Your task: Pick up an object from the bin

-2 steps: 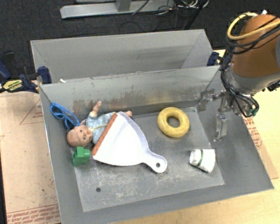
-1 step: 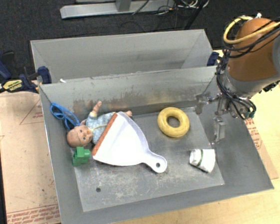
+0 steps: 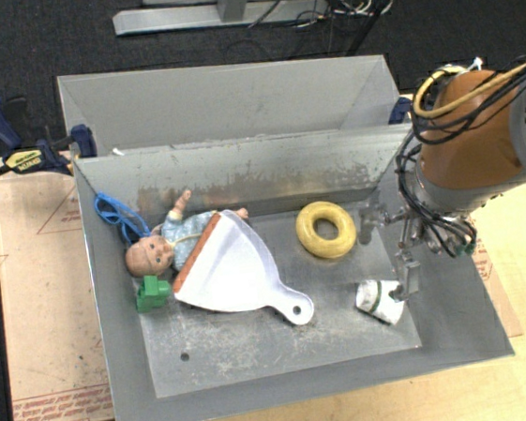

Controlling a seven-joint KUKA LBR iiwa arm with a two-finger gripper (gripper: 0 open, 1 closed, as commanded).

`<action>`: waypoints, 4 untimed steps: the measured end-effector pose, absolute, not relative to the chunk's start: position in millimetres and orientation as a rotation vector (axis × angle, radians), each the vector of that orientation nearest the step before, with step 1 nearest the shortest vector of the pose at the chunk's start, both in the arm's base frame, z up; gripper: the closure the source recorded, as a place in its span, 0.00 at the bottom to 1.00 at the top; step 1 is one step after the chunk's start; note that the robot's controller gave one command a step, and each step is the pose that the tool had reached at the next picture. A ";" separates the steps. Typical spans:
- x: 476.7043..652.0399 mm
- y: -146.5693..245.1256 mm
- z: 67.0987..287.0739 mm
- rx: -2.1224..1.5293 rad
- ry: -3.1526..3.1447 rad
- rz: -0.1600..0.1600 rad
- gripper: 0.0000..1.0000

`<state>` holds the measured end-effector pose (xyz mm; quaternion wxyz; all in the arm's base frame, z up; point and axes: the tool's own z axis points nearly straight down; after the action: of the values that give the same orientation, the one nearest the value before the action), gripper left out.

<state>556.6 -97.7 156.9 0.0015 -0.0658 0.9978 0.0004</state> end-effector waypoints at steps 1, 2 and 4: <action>557.6 -107.5 115.0 -0.412 3.105 -0.002 0.00; 532.8 -100.2 71.9 -0.729 3.046 -0.001 1.00; 532.7 -100.4 182.9 -0.739 3.040 0.000 1.00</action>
Offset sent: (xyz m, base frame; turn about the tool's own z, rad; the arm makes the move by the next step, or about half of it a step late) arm -0.0262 -0.0037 -0.0869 -0.3370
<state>532.7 -100.4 182.9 0.0066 -0.2363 0.9717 -0.0001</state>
